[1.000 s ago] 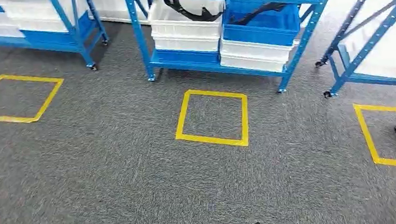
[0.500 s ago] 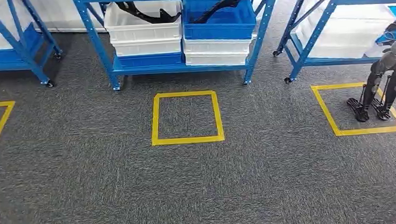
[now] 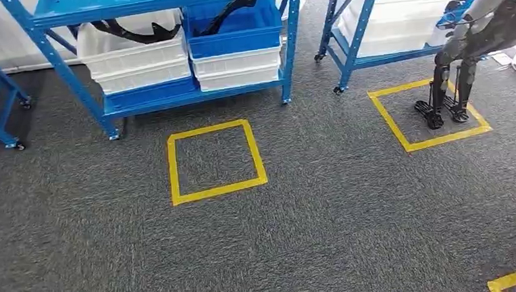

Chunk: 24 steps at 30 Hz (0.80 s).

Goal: Take the parts from the cabinet and place them on the table.

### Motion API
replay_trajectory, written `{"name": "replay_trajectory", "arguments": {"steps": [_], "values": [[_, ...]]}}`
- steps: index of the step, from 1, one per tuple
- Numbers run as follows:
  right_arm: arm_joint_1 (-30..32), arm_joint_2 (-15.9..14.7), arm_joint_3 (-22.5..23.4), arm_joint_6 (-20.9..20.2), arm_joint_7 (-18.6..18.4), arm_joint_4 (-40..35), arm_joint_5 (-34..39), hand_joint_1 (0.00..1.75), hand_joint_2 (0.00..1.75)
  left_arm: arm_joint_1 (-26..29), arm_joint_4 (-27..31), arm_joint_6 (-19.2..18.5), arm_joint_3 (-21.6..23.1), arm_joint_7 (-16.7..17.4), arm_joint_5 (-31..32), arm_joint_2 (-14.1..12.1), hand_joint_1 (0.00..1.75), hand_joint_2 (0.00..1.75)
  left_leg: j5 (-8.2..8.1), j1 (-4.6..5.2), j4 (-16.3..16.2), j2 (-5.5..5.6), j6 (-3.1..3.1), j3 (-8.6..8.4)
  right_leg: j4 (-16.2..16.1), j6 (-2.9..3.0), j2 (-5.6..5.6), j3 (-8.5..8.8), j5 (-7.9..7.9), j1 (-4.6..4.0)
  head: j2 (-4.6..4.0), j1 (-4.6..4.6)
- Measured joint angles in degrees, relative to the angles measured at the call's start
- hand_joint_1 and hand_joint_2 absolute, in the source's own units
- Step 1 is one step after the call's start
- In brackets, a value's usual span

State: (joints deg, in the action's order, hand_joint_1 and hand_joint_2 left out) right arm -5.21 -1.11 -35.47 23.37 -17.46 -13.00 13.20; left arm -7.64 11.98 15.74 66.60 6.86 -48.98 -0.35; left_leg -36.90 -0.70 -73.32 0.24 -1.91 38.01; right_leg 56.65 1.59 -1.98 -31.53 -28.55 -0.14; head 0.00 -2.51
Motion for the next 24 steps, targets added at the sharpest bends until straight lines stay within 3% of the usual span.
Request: {"name": "replay_trajectory", "arguments": {"steps": [1,2,3,4,5,6,9,10,11,12,13,14,16,17,18,19,20,21,22,23,24], "values": [[0.2,0.0,-0.1,0.1,0.0,0.0,-0.1,0.0,0.0,0.0,0.0,0.2,0.2,0.5,0.0,0.0,0.0,0.0,3.09,-0.04,3.7,-0.08,0.02,-1.21,0.1,-0.16,-0.34,0.38,-0.35,0.09,0.0,0.04],[0.2,0.0,-0.3,0.2,0.0,0.0,-0.2,0.0,0.0,-0.1,0.0,0.5,0.3,0.8,0.0,0.0,0.0,0.0,6.29,-0.11,8.5,-0.06,0.03,-2.99,0.4,-0.41,-0.66,0.76,-0.75,0.16,0.0,0.09],[0.2,0.0,-0.4,0.4,0.0,0.0,-0.4,0.0,0.0,-0.1,0.0,0.7,0.3,1.3,0.0,-0.1,0.0,0.0,8.21,-0.3,12.8,0.25,0.07,-4.39,0.8,-0.82,-0.87,0.78,-1.3,0.1,0.0,0.26],[0.1,0.0,-0.4,0.6,0.0,0.0,-0.6,0.0,0.0,-0.2,0.0,0.9,0.4,1.9,0.0,-0.1,0.0,0.0,7.27,-0.19,13.5,0.73,0.2,-4.82,1.4,-1.27,-1.1,0.64,-1.76,-0.25,0.0,0.72],[0.0,0.0,-0.5,0.7,0.0,0.0,-0.6,0.0,0.0,-0.3,0.0,1.1,0.6,2.4,-0.1,-0.1,0.0,0.0,7.09,-0.28,13.5,0.66,0.92,-4.88,1.4,-1.46,-1.14,0.45,-1.81,-0.24,0.0,0.63],[0.0,-0.1,-0.8,0.7,0.0,0.0,-0.7,0.0,0.0,-0.3,0.0,1.5,0.7,3.1,-0.4,-0.1,0.0,0.0,7.18,-0.3,13.8,0.72,0.95,-4.93,1.5,-1.0,-1.06,0.54,-1.94,-0.29,0.0,0.2],[0.0,-0.2,-1.3,0.7,-0.2,0.0,-1.0,0.0,0.0,-0.2,0.0,2.1,0.7,6.0,-1.1,-0.1,0.0,0.0,7.02,-0.06,13.8,0.81,1.21,-4.98,1.1,-0.83,-0.99,0.83,-1.91,-0.13,0.0,-0.22],[0.0,-0.2,-1.5,0.6,-0.3,0.0,-1.2,0.0,0.0,-0.2,0.0,2.0,0.7,6.7,-1.8,-0.1,0.0,0.0,6.73,0.43,13.7,0.79,2.06,-4.97,0.7,-1.8,-1.0,1.17,-1.35,0.13,0.0,-0.39],[0.0,-0.2,-1.6,0.5,-0.4,0.0,-1.2,0.0,0.0,-0.2,0.0,1.9,0.7,7.2,-2.5,-0.1,0.0,0.0,6.42,0.3,14.1,0.66,2.95,-5.13,1.1,-2.4,-0.92,1.17,-1.19,0.14,0.0,-0.33],[0.0,-0.3,-1.8,0.5,-0.5,0.0,-1.3,0.0,0.0,-0.2,0.0,1.7,0.7,7.8,-3.1,-0.1,0.0,0.0,6.46,0.02,14.7,0.47,3.37,-6.04,1.8,-2.66,-0.59,0.77,-1.51,0.14,0.0,-0.15],[0.0,-0.3,-1.9,0.5,-0.5,0.0,-1.4,0.0,0.0,-0.2,0.0,1.7,0.7,8.0,-3.3,-0.1,0.0,0.0,6.38,0.02,15.0,0.26,3.67,-6.65,3.5,-3.02,0.46,0.28,-2.04,0.06,0.0,-0.7],[-0.2,-0.3,-2.1,0.4,-0.5,0.0,-1.5,0.0,0.0,-0.2,0.0,1.7,0.7,8.3,-3.4,-0.1,0.0,0.0,6.28,0.07,15.1,-0.06,3.86,-6.99,6.8,-2.98,1.06,-1.4,-3.67,0.19,0.0,-1.36],[-0.4,-0.3,-2.3,0.4,-0.6,0.0,-1.6,0.0,0.0,-0.1,-0.1,1.7,0.7,8.4,-3.5,-0.2,0.0,0.0,5.96,0.26,15.1,-0.57,4.07,-7.35,15.5,-2.86,1.46,-6.37,-7.56,0.27,0.0,-1.64],[-0.3,-0.2,-2.4,0.4,-0.6,0.0,-1.5,0.0,0.0,-0.1,-0.1,1.7,0.7,8.5,-3.5,-0.3,0.0,0.0,5.71,0.31,15.1,-0.79,4.02,-7.56,18.5,-2.49,1.53,-8.26,-8.34,0.29,0.0,-1.64],[-0.1,-0.2,-2.7,0.3,-0.6,0.0,-1.5,0.0,0.0,0.0,-0.1,1.8,0.7,8.5,-3.5,-0.3,0.0,0.0,5.48,0.33,15.1,-0.88,3.87,-7.95,18.8,-2.54,1.58,-8.71,-7.61,0.31,0.0,-1.64],[0.0,-0.2,-2.8,0.3,-0.6,0.0,-1.4,0.0,0.0,0.0,-0.1,1.8,0.7,8.5,-3.5,-0.3,0.0,0.0,5.12,0.33,15.1,-0.93,3.73,-8.37,16.8,-2.64,1.62,-8.18,-5.56,0.34,0.0,-1.68],[0.1,-0.2,-2.9,0.3,-0.6,0.0,-1.4,0.0,0.0,0.0,-0.1,1.9,0.7,8.4,-3.5,-0.3,0.0,0.0,4.77,0.33,15.1,-0.96,3.55,-8.93,12.9,-2.55,1.69,-6.72,-2.55,0.35,0.0,-1.77],[0.1,-0.2,-3.0,0.3,-0.6,0.0,-1.3,0.0,0.0,0.0,-0.1,1.9,0.7,8.4,-3.5,-0.3,0.0,0.0,4.35,0.32,15.1,-1.02,3.27,-9.57,7.6,-2.14,1.77,-4.73,0.83,0.31,0.0,-1.81],[0.1,-0.3,-3.1,0.3,-0.6,0.0,-1.2,0.0,0.0,0.0,-0.1,2.0,0.7,8.3,-3.5,-0.3,0.0,0.0,3.91,0.28,15.2,-1.14,3.04,-9.73,4.0,-1.65,1.91,-3.3,2.37,0.23,0.0,-1.84],[0.1,-0.3,-3.1,0.3,-0.6,0.0,-1.1,0.0,0.0,-0.1,-0.1,2.1,0.7,8.3,-3.5,-0.3,0.0,0.0,3.74,0.39,15.1,-1.13,2.68,-10.08,3.7,-1.64,2.06,-3.43,-0.87,-0.21,0.0,-1.48],[0.0,-0.3,-3.1,0.2,-0.6,0.0,-1.0,0.0,0.0,-0.1,-0.1,2.2,0.7,8.3,-3.5,-0.3,0.0,0.0,3.49,0.41,15.2,-1.18,2.19,-9.84,2.4,-1.48,1.9,-2.95,-1.01,-0.3,0.0,-1.75]]}}
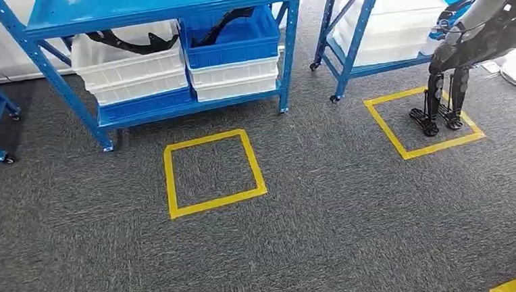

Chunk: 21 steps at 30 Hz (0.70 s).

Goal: Take the parts from the cabinet and place them on the table.

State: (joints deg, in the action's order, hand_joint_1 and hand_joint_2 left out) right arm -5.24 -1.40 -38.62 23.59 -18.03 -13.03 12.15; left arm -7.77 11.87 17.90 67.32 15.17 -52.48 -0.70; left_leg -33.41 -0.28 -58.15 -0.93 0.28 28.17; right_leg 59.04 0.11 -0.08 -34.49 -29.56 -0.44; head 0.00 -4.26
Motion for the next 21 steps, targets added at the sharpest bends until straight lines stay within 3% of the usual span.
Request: {"name": "replay_trajectory", "arguments": {"steps": [1,3,4,6,8,9,10,11,12,13,14,15,16,18,19,20,21], "values": [[0.1,0.0,0.0,0.0,0.0,0.0,0.0,0.0,0.0,0.0,0.0,0.0,0.0,0.0,0.0,0.0,0.0,0.0,-0.03,0.09,0.0,0.02,-0.35,-0.74,-0.4,0.13,0.06,0.06,1.15,0.03,0.0,0.04],[0.4,0.1,-0.1,0.0,0.0,0.0,0.1,0.0,0.0,0.1,0.0,0.1,0.0,0.0,-0.1,0.0,0.0,0.0,0.03,0.13,-0.7,0.14,-1.04,-1.16,-0.9,0.53,-0.04,1.63,0.89,0.46,0.0,0.24],[0.3,0.1,-0.1,0.0,0.0,0.0,0.1,0.0,0.0,0.0,0.0,0.1,0.0,0.0,-0.1,0.0,0.0,0.0,-0.05,0.06,-2.6,0.62,-1.29,-0.71,-1.3,0.76,0.08,2.44,0.75,0.63,0.0,0.33],[-0.1,0.0,0.0,0.0,0.0,0.0,0.0,0.0,0.0,-0.1,0.0,0.1,0.0,0.0,-0.1,-0.1,0.0,0.0,-1.92,-0.23,-9.7,1.14,-1.64,3.86,-1.6,1.25,0.0,3.2,0.23,0.68,0.0,1.36],[0.0,0.0,-0.1,0.0,0.0,0.0,0.0,0.0,0.0,-0.1,0.0,0.1,0.0,0.0,-0.1,-0.1,0.0,0.0,-5.84,-0.27,-16.4,1.12,-2.04,9.42,-1.6,1.25,-0.14,4.03,-0.79,0.69,0.0,1.71],[0.1,0.0,-0.1,0.0,0.0,0.0,0.0,0.0,0.0,0.1,0.0,0.1,0.0,0.0,-0.1,-0.1,0.0,0.0,-6.01,-0.27,-17.0,1.09,-2.32,10.93,-1.6,1.16,-0.27,4.69,-1.34,0.72,0.0,1.77],[0.3,0.0,-0.1,0.0,0.0,0.0,0.1,0.0,0.0,0.2,0.0,0.1,0.0,0.0,-0.1,-0.1,0.0,0.0,-4.83,-0.28,-15.5,1.04,-2.41,11.28,-1.6,1.04,-0.37,5.45,-1.92,0.78,0.0,1.77],[0.3,0.0,-0.1,0.0,0.0,0.0,0.1,0.0,0.0,0.3,0.0,0.1,0.0,0.0,-0.1,-0.1,0.0,0.0,-2.57,-0.28,-12.3,0.99,-2.47,10.8,-1.6,0.9,-0.5,6.35,-2.55,0.86,0.0,1.81],[0.2,0.0,-0.1,0.0,0.0,0.0,0.1,0.0,0.0,0.3,0.0,0.1,0.0,0.0,-0.1,-0.2,0.0,0.0,0.94,-0.28,-8.0,0.95,-2.4,9.87,-1.6,0.64,-0.56,7.34,-3.28,0.95,0.0,1.97],[0.3,0.0,-0.1,0.0,0.0,0.0,0.1,0.0,0.0,0.5,0.0,0.1,0.0,0.0,-0.1,-0.2,0.0,0.0,5.5,-0.36,-3.9,0.92,-2.26,9.25,-1.6,0.34,-0.55,7.69,-3.96,0.95,0.0,2.16],[0.2,0.0,-0.1,0.0,0.0,0.0,0.2,0.0,0.0,0.5,0.0,0.1,0.0,-0.2,-0.1,-0.2,0.0,0.0,7.19,-0.13,-3.1,0.76,-1.66,10.03,-1.3,-0.08,-0.67,8.46,-4.68,0.81,0.0,2.51],[0.0,0.0,-0.2,0.1,0.2,0.0,0.3,0.0,0.0,0.5,0.0,0.1,0.0,-0.5,-0.1,-0.2,0.0,0.0,6.35,0.04,-2.8,0.78,-0.87,9.57,-1.7,-0.47,-0.72,7.96,-4.81,0.8,0.0,2.76],[0.1,0.0,-0.2,0.2,0.3,0.0,0.5,0.0,0.0,0.5,0.0,0.1,0.0,-0.7,-0.1,-0.2,0.0,0.0,6.84,0.12,-2.6,0.8,-0.33,9.53,-2.2,-0.8,-0.62,8.21,-4.99,0.83,0.0,2.56],[0.0,0.0,-0.5,0.2,0.7,0.0,0.4,0.0,0.0,0.5,0.0,0.1,0.0,-0.8,-0.2,-0.3,0.0,0.0,6.22,-0.13,-2.3,0.86,0.43,8.63,-1.4,-1.41,-0.66,8.73,-4.53,0.84,0.0,2.54],[-0.1,0.0,-0.5,0.2,0.7,0.0,0.4,0.0,0.0,0.5,0.0,0.1,0.0,-0.9,-0.2,-0.3,0.0,0.0,5.88,-0.21,-1.8,0.8,0.79,7.63,1.1,-1.73,-0.41,7.74,-3.95,0.89,0.0,2.36],[-0.2,0.1,-0.5,0.2,0.8,0.0,0.4,0.0,0.0,0.5,0.0,0.1,0.0,-1.0,-0.3,-0.4,0.0,0.0,5.37,-0.2,-1.4,0.65,1.15,6.56,5.0,-2.01,-0.23,5.65,-3.49,0.94,0.0,2.21],[-0.2,0.1,-0.6,0.2,0.9,0.0,0.4,0.0,0.0,0.4,0.0,0.1,0.0,-1.0,-0.3,-0.4,0.0,0.0,4.85,-0.17,-1.3,0.53,1.34,5.83,9.2,-2.15,-0.21,2.79,-4.45,0.96,0.0,1.97]]}}
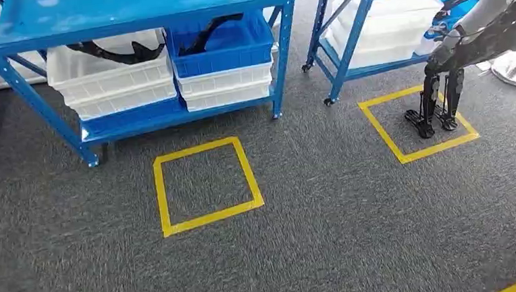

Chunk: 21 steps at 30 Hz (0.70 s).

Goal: Take the parts from the cabinet and place them on the table.

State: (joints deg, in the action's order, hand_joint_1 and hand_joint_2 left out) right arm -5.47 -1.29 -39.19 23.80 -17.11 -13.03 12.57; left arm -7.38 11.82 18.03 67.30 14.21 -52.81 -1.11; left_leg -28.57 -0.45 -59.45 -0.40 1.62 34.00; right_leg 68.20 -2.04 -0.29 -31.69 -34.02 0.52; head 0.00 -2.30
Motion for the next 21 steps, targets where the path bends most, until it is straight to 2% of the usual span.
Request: {"name": "replay_trajectory", "arguments": {"steps": [2,3,4,5,6,7,8,9,10,11,12,13,14,15,17,18,19,20,21], "values": [[0.0,0.0,-0.1,0.0,0.0,0.0,0.0,0.0,0.0,0.0,0.0,0.0,0.0,0.0,-0.1,0.0,0.0,0.0,-1.16,0.13,0.0,-0.11,0.13,-1.29,5.8,-0.13,0.0,-4.78,-4.25,-0.03,0.0,-0.46],[0.1,0.1,-0.3,0.0,0.2,0.0,-0.1,0.0,0.0,0.0,0.0,0.0,0.0,0.0,-0.2,0.0,0.0,0.0,-1.8,0.2,0.0,-0.11,0.23,-2.08,6.7,-0.01,0.0,-6.13,-5.66,-0.05,0.0,-0.68],[0.3,0.1,-0.4,0.0,0.2,0.0,-0.1,0.0,0.0,0.1,0.0,0.0,0.0,0.1,-0.2,0.0,0.0,0.0,-2.49,0.37,0.0,-0.03,0.3,-3.07,5.8,0.15,0.0,-6.48,-5.36,-0.09,0.0,-0.9],[0.5,0.1,-0.5,0.1,0.2,0.0,-0.2,0.0,0.0,0.1,0.0,0.0,0.0,0.2,-0.2,0.0,0.0,0.0,-3.17,0.56,0.0,0.07,0.3,-4.07,3.1,0.64,0.0,-6.15,-3.24,-0.21,0.0,-1.28],[0.5,0.1,-0.5,0.1,0.2,0.0,-0.3,0.0,0.0,0.1,0.0,0.0,0.0,0.1,-0.2,-0.1,0.0,0.0,-3.76,0.89,0.1,0.07,0.28,-4.97,-0.8,1.47,0.01,-5.5,0.28,-0.54,0.0,-1.66],[0.4,0.1,-0.5,0.1,0.2,0.0,-0.5,0.0,0.0,0.0,0.0,0.0,0.0,0.1,-0.2,0.0,0.0,0.0,-4.32,1.1,0.1,-0.01,0.24,-5.64,-4.9,2.55,0.03,-4.87,4.44,-1.09,0.0,-1.95],[0.5,0.0,-0.5,0.2,0.2,0.0,-0.6,0.0,0.0,0.0,0.0,0.0,0.0,0.1,-0.3,0.2,0.0,0.0,-4.8,1.03,0.2,-0.05,0.2,-5.82,-7.6,3.72,-0.07,-4.92,8.08,-1.92,0.0,-1.83],[0.6,-0.1,-0.6,0.2,0.2,0.0,-0.7,0.0,0.0,-0.1,0.0,0.0,0.0,0.1,-0.4,0.3,0.0,0.0,-5.17,1.2,0.2,0.48,-0.2,-6.15,-7.0,3.88,-0.33,-4.94,4.82,-2.04,0.0,-1.11],[0.5,-0.1,-0.7,0.2,0.2,0.0,-0.9,0.0,0.0,-0.2,0.0,0.0,0.0,0.1,-0.3,0.4,0.0,0.0,-5.71,1.14,0.2,0.38,-0.54,-6.09,-7.6,3.87,-0.69,-4.38,5.26,-2.08,0.0,-1.29],[0.5,-0.1,-0.9,0.2,0.2,0.0,-1.2,0.0,0.0,-0.2,0.0,-0.1,0.0,0.1,-0.3,0.5,0.0,0.0,-5.32,1.19,-0.5,0.51,-0.7,-6.72,-8.5,3.94,-0.49,-4.16,6.19,-2.08,0.0,-1.42],[0.6,-0.1,-1.0,0.3,0.2,0.0,-1.4,0.0,0.0,-0.1,0.0,-0.2,0.0,0.1,-0.5,0.5,0.0,0.0,-5.05,1.17,-0.4,0.75,-1.02,-7.15,-8.9,4.16,-0.16,-3.19,5.94,-2.04,0.0,-1.53],[0.5,0.2,-1.3,0.3,0.2,0.0,-1.7,0.0,0.0,-0.2,0.0,-0.2,0.0,0.1,-0.5,0.3,0.0,0.0,-5.51,1.12,-1.0,0.79,-1.21,-7.17,-9.8,4.11,0.14,-1.76,6.21,-1.52,0.0,-1.64],[0.4,0.0,-1.3,0.5,0.2,0.0,-1.7,0.0,0.0,-0.2,0.0,-0.2,0.0,0.1,-0.5,0.3,0.0,0.0,-5.78,1.07,-2.9,0.78,-1.48,-6.56,-10.3,4.24,0.37,-0.83,6.09,-1.46,0.0,-1.37],[0.2,0.0,-1.4,0.5,0.2,0.0,-1.8,0.0,0.0,-0.3,0.0,-0.4,0.0,0.1,-0.5,0.3,0.0,0.0,-6.79,0.87,-6.0,0.78,-1.82,-4.65,-10.7,4.45,0.69,-0.24,5.89,-1.4,0.0,-0.81],[0.1,0.2,-1.6,0.5,0.4,0.0,-2.0,0.0,0.0,-0.3,0.0,-0.6,0.0,0.1,-0.5,0.3,0.0,0.0,-10.38,0.48,-13.5,0.73,-2.58,0.98,-10.7,4.22,1.36,0.67,4.86,-1.15,0.0,-0.64],[0.2,0.2,-1.8,0.5,0.4,0.0,-2.0,0.0,0.0,-0.1,0.0,-0.7,0.0,0.1,-0.5,0.3,0.0,0.0,-11.3,0.27,-15.3,0.66,-2.85,3.01,-10.7,4.05,1.77,1.29,4.23,-1.04,0.0,-0.37],[0.3,0.2,-1.9,0.5,0.4,0.0,-2.0,0.0,0.0,0.0,0.0,-0.7,0.0,0.1,-0.5,0.3,0.0,0.0,-10.72,0.08,-14.9,0.54,-3.11,3.94,-10.7,3.88,2.14,2.05,3.62,-0.88,0.0,-0.29],[0.3,0.2,-1.9,0.5,0.4,0.0,-2.0,0.0,0.0,0.2,0.0,-0.7,0.0,0.1,-0.5,0.3,0.0,0.0,-8.75,-0.06,-12.7,0.29,-3.29,3.93,-10.7,3.62,2.49,2.91,2.94,-0.68,0.0,-0.28],[0.3,0.2,-1.9,0.5,0.4,0.0,-2.2,0.0,0.0,0.2,0.0,-0.7,0.0,0.1,-0.6,0.3,0.0,0.0,-5.65,-0.12,-9.1,-0.34,-3.34,3.18,-10.7,3.34,2.99,3.91,2.21,-0.47,0.0,-0.2]]}}
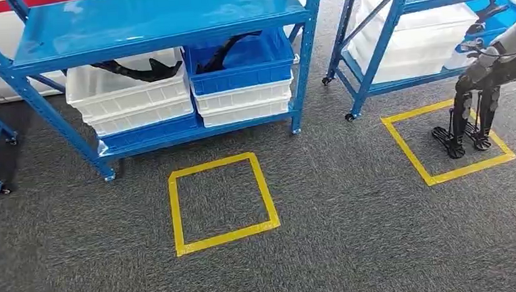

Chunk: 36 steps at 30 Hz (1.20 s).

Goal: Take the parts from the cabinet and place them on the table.

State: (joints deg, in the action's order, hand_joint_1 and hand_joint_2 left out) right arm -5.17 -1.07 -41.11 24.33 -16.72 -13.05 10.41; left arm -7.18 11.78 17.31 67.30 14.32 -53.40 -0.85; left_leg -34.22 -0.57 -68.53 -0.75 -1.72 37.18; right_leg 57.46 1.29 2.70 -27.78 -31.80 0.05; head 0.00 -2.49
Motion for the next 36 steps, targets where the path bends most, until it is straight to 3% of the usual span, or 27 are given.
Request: {"name": "replay_trajectory", "arguments": {"steps": [1,2,3,4,5,7,8,9,12,13,14,15,17,18,19,20,21,22,28,29,30,31,32,33,34,35,36], "values": [[-0.1,0.0,0.0,0.0,0.0,0.0,0.0,0.0,0.0,0.0,0.0,0.0,0.0,0.0,0.0,-0.1,0.0,0.0,4.25,-0.04,4.8,-1.39,-0.08,-1.08,0.0,-0.39,0.56,1.19,-0.88,0.24,0.0,0.18],[-0.1,0.0,0.0,0.0,0.0,0.0,0.0,0.0,0.0,-0.1,0.0,0.0,0.0,0.0,0.0,-0.1,0.0,0.0,7.35,0.07,7.2,-3.5,0.14,-1.71,0.0,-0.83,1.24,2.25,-1.74,0.39,0.0,0.2],[-0.1,0.0,-0.1,0.1,0.0,0.0,0.0,0.0,0.0,-0.2,0.0,0.0,0.0,-0.1,0.0,0.0,0.0,0.0,5.0,0.81,7.2,-4.12,0.24,-1.03,-0.1,-1.46,1.05,2.74,-2.31,0.14,0.0,0.31],[-0.3,0.0,-0.3,0.2,0.2,0.0,0.0,0.0,0.0,-0.3,0.0,0.0,0.0,-0.2,0.0,0.0,0.0,0.0,4.97,0.68,7.0,-3.72,1.47,-1.65,-0.1,-1.99,1.44,2.91,-2.9,-0.1,0.0,1.05],[-0.5,0.0,-0.5,0.2,0.3,0.0,0.1,0.0,0.0,-0.2,0.0,0.0,0.0,-0.2,0.0,0.0,0.0,0.0,5.49,0.63,7.1,-3.29,1.97,-1.68,-0.4,-2.08,2.25,3.68,-3.59,-0.2,0.0,0.48],[-0.4,0.0,-0.6,0.5,0.8,0.0,0.5,0.0,0.0,-0.1,0.0,0.0,0.0,-0.2,0.0,-0.1,0.0,0.0,4.95,0.24,7.3,-1.99,2.69,-2.52,0.9,-2.71,1.89,3.86,-3.09,0.01,0.0,0.31],[-0.4,0.0,-0.7,0.7,1.1,0.0,0.8,0.0,0.0,-0.2,0.0,0.0,0.0,-0.3,0.0,-0.1,0.0,0.0,4.73,0.11,7.4,-1.55,2.97,-2.96,2.6,-3.01,-0.54,3.51,-3.12,0.2,0.0,-0.16],[-0.5,0.0,-0.7,0.8,1.3,-0.1,1.0,0.0,0.0,-0.4,0.0,0.0,0.0,-0.4,0.0,-0.1,0.0,0.0,4.45,0.1,7.5,-0.93,3.26,-3.26,5.6,-3.26,-1.72,2.03,-4.06,0.33,0.0,-0.48],[-0.4,0.0,-0.7,1.0,1.7,0.0,1.2,0.0,0.0,-0.5,0.0,0.0,0.0,-0.5,0.0,-0.1,0.0,0.0,3.49,0.13,7.6,0.64,3.66,-4.21,16.8,-3.64,-2.15,-5.8,-9.27,0.42,0.0,-1.68],[-0.2,0.0,-0.8,1.0,1.8,0.0,1.2,0.0,0.0,-0.4,0.0,0.0,0.0,-0.5,0.0,-0.1,0.0,0.0,3.04,0.17,7.6,1.09,3.68,-4.83,17.7,-3.47,-2.21,-7.31,-9.17,0.37,0.0,-1.95],[0.0,0.0,-0.8,1.0,1.8,0.0,1.3,0.0,0.0,-0.3,0.0,0.0,0.0,-0.5,0.0,-0.1,0.0,0.0,2.53,0.24,7.6,1.5,3.66,-5.64,16.3,-3.13,-2.27,-7.64,-7.36,0.28,0.0,-2.1],[0.0,0.0,-0.8,1.0,1.8,0.0,1.3,0.0,0.0,-0.2,-0.1,0.0,0.0,-0.5,0.0,-0.1,0.0,0.0,2.05,0.39,7.6,1.74,3.62,-6.5,13.2,-2.59,-2.32,-7.4,-4.08,0.11,0.0,-2.38],[-0.1,0.0,-0.8,1.0,1.8,0.0,1.3,0.0,0.0,-0.2,-0.1,0.0,0.0,-0.5,0.0,-0.1,0.0,0.0,1.19,0.58,7.8,1.76,3.48,-7.48,5.3,-0.9,-2.21,-6.64,3.3,-0.65,0.0,-3.12],[-0.1,-0.2,-0.8,1.1,1.8,0.0,1.3,0.0,0.0,-0.3,-0.1,0.0,0.0,-0.5,0.0,0.1,0.0,0.0,0.9,0.76,7.8,1.74,3.15,-8.1,5.5,-0.24,-2.05,-6.88,1.26,-1.09,0.0,-2.53],[-0.2,-0.2,-0.8,1.1,1.8,0.0,1.3,0.0,0.0,-0.2,-0.1,0.0,0.0,-0.6,0.0,0.1,0.0,0.0,0.65,0.55,8.0,1.7,2.71,-7.96,4.5,0.24,-2.1,-6.93,-2.45,-1.33,0.0,-2.76],[-0.4,-0.2,-0.8,1.2,1.9,-0.1,1.3,0.0,0.0,-0.2,-0.1,0.0,0.0,-0.6,0.0,0.1,0.0,0.0,0.47,0.65,8.4,1.52,2.24,-8.3,3.6,0.64,-2.48,-6.34,-0.6,-1.38,0.0,-3.41],[-0.1,-0.2,-0.8,1.2,2.0,0.0,1.4,0.0,0.0,-0.1,-0.1,-0.1,0.0,-0.5,-0.1,0.1,0.0,0.0,1.44,0.77,7.1,1.31,1.87,-8.67,2.4,0.83,-2.8,-5.79,1.09,-1.29,0.0,-3.21],[0.2,-0.2,-0.8,1.2,2.0,0.0,1.4,0.0,0.0,-0.1,-0.1,-0.1,0.0,-0.6,-0.1,0.1,0.0,0.0,1.19,0.94,7.0,1.06,1.58,-9.21,1.9,0.78,-2.93,-4.55,1.69,-0.9,0.0,-2.86],[0.2,0.0,-0.8,1.2,2.0,0.0,1.4,0.0,0.0,-0.1,-0.1,-0.1,0.0,-0.6,-0.1,0.0,0.0,0.0,0.38,0.82,6.5,0.81,1.52,-9.41,1.4,0.55,-2.67,-3.76,1.94,-0.69,0.0,-2.93],[-0.1,-0.1,-0.8,1.3,2.0,0.0,1.4,0.0,0.0,-0.2,-0.1,-0.1,0.0,-0.6,-0.1,0.0,0.0,0.0,-0.84,0.72,5.0,0.76,1.19,-8.89,1.1,0.67,-2.75,-3.07,1.88,-0.64,0.0,-2.35],[-0.3,-0.1,-0.8,1.3,2.1,0.0,1.4,0.0,0.0,-0.4,-0.1,-0.1,0.0,-0.7,-0.1,0.0,0.0,0.0,-2.34,0.55,2.5,0.78,1.09,-7.29,1.0,0.77,-2.82,-2.92,1.8,-0.63,0.0,-1.82],[-0.2,0.0,-0.8,1.3,2.2,0.0,1.7,0.0,0.0,-0.4,-0.1,-0.1,0.0,-1.1,0.0,0.0,0.0,0.0,-6.16,0.22,-5.7,0.82,0.39,-1.17,1.1,0.69,-2.9,-2.58,1.32,-0.65,0.0,-0.96],[0.1,0.1,-0.8,1.5,2.8,0.0,2.1,0.0,0.0,-0.1,-0.2,-0.4,0.0,-2.5,0.6,0.0,0.0,0.0,-0.4,-0.06,-1.5,0.79,0.0,-0.63,1.1,0.26,-3.12,-1.53,0.37,-0.48,0.0,-0.85],[0.1,0.1,-0.8,1.7,3.2,0.0,2.1,0.0,1.75,-0.1,-0.2,-0.8,0.0,-3.0,0.7,0.0,0.0,0.0,3.61,-0.12,3.3,0.77,0.11,-2.01,1.1,0.03,-3.17,-0.88,-0.09,-0.36,0.0,-0.79],[0.1,0.1,-0.8,1.9,3.6,0.0,2.1,0.0,0.0,-0.1,-0.2,-1.1,0.0,-3.4,0.8,0.0,0.0,0.0,5.44,-0.09,6.2,0.86,0.14,-3.18,1.1,-0.31,-3.14,-0.32,-0.58,-0.21,0.0,-0.79],[-0.1,0.1,-0.8,2.1,3.9,0.0,2.0,0.0,0.0,-0.1,-0.1,-1.4,0.0,-3.7,1.0,0.2,0.0,0.0,5.08,0.18,5.7,0.91,0.16,-2.44,0.7,-0.58,-3.28,-0.26,-0.64,-0.24,0.0,-0.5],[-0.2,0.1,-0.9,2.2,4.2,0.0,2.1,0.0,0.0,-0.2,-0.1,-1.6,0.0,-4.0,1.0,0.1,0.0,0.0,3.7,0.33,7.9,0.69,0.62,-2.74,1.1,-1.01,-3.27,-0.9,-0.67,-0.32,0.0,0.11]]}}
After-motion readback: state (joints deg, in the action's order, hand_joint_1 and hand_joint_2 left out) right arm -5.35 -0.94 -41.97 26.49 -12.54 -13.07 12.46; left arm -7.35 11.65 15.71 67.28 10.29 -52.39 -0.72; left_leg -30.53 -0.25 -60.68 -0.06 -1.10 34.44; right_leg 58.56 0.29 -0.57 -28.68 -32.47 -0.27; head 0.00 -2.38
